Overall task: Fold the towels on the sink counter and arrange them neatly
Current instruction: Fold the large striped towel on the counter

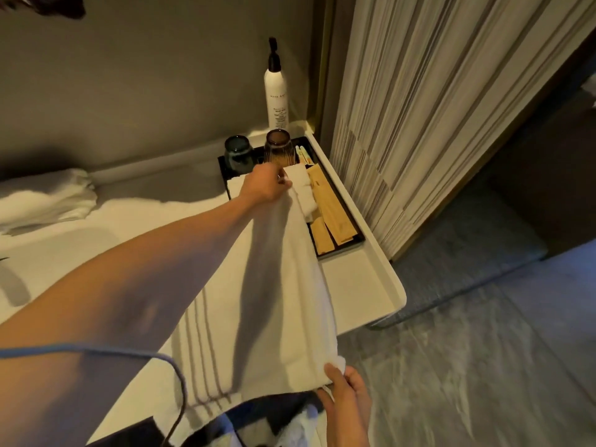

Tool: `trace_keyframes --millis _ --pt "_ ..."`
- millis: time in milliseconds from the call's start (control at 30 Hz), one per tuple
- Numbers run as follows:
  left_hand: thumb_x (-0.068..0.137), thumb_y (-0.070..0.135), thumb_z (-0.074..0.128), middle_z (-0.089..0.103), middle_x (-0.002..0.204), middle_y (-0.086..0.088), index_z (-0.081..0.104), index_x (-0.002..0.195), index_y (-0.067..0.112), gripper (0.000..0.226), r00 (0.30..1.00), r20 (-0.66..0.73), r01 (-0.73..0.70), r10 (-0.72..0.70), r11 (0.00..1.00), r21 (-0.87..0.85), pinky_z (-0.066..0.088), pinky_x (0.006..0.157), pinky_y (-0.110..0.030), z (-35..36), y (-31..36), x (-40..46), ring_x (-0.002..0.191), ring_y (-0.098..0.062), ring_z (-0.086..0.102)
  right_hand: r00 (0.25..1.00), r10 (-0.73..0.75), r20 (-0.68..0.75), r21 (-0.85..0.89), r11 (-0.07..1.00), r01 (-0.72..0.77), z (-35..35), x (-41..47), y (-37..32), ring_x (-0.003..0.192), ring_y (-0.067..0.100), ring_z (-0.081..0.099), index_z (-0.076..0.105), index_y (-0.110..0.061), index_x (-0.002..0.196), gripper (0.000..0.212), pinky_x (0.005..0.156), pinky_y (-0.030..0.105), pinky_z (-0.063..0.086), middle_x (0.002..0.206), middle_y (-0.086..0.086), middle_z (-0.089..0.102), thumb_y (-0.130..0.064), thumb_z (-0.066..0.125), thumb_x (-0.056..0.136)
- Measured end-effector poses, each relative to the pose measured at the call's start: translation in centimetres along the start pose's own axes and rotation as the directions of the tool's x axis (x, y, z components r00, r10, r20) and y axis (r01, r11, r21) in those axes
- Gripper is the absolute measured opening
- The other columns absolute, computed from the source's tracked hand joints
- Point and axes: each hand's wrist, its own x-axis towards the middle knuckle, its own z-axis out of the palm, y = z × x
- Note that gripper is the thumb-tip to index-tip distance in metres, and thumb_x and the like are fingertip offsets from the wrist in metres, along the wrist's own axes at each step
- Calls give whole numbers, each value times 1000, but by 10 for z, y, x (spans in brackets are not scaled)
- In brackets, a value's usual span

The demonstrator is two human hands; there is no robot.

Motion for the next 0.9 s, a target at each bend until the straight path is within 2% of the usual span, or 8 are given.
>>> trace_keyframes --millis 167,300,400,500,600,733,833,900 --pt "94 27 61 49 137 -14 47 136 12 46 969 -89 -222 232 969 109 45 98 -45 10 -1 -45 121 -32 47 993 -91 77 -29 995 94 -3 -13 -21 81 28 64 58 -6 81 13 84 48 52 82 13 68 3 66 86" --pt "93 22 53 55 124 -11 57 121 13 30 894 -112 -426 434 900 92 48 89 -47 0 -24 -120 109 -32 54 974 -1 227 -191 981 46 -13 -10 -33 96 30 69 63 -7 101 23 95 51 53 103 15 71 -23 70 87" --pt "96 34 50 60 111 -5 61 112 15 27 857 -10 -511 516 851 122 47 81 -42 -1 -54 -214 99 -28 57 972 -38 234 -321 940 114 -9 -16 -42 96 32 70 67 -7 106 32 83 48 58 103 14 73 -29 72 84" --pt "93 61 47 59 118 -2 59 119 18 52 841 209 -535 499 823 188 44 91 -38 24 -80 -307 105 -24 56 975 -45 216 -429 893 137 1 -25 -50 88 32 70 66 -9 107 31 64 39 59 97 13 73 -26 74 83" --pt "75 80 47 53 138 -6 47 138 18 88 907 298 -381 296 879 287 40 109 -48 65 -83 -366 125 -27 53 972 -48 232 -477 865 156 14 -38 -52 71 28 65 64 -15 92 14 57 34 56 80 11 69 -28 67 90" --pt "56 37 75 53 144 -10 47 142 17 92 960 236 -227 152 915 334 26 113 -50 103 -72 -384 132 -29 51 942 117 316 -348 937 0 21 -48 -50 94 45 66 61 -2 112 28 89 66 49 101 26 69 -12 67 86" --pt "44 9 76 60 137 -3 60 127 20 85 981 148 -162 122 941 296 34 116 -46 96 -80 -378 128 -24 56 968 15 251 -536 835 126 16 -36 -66 85 34 65 55 -9 121 30 71 50 60 105 18 65 -12 57 92" --pt "54 4 76 61 135 0 63 118 23 68 976 134 -199 171 953 230 45 108 -45 89 -91 -377 128 -21 55 969 49 243 -551 829 97 19 -26 -81 81 29 62 55 -10 123 34 67 48 60 105 15 61 -24 57 93"
